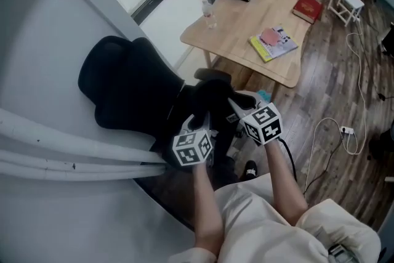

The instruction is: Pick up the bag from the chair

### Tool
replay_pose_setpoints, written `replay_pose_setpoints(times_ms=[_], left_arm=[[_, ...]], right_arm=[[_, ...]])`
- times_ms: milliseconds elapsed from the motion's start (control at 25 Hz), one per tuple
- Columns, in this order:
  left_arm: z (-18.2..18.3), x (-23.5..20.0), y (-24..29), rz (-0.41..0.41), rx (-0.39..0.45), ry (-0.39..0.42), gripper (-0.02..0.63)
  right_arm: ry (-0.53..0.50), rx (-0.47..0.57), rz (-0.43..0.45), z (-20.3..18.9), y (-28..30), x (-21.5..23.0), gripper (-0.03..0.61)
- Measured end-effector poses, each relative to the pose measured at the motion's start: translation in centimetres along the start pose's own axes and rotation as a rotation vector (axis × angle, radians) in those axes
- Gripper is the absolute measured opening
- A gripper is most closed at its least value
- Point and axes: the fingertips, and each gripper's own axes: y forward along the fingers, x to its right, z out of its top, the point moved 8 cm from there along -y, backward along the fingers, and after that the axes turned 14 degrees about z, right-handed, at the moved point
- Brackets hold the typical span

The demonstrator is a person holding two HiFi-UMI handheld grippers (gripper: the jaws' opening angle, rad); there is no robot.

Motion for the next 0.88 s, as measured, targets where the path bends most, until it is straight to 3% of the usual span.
replay_pose_setpoints(times_ms=[320,880], left_arm=[[-1.6,1.5,1.2,-0.034,-0.028,0.05,0.08],[-3.7,1.1,1.1,0.024,-0.052,0.01,0.08]], right_arm=[[0.084,0.041,0.004,-3.1,-1.4,1.7,0.08],[0.119,0.009,0.021,-5.3,-0.3,2.0,0.08]])
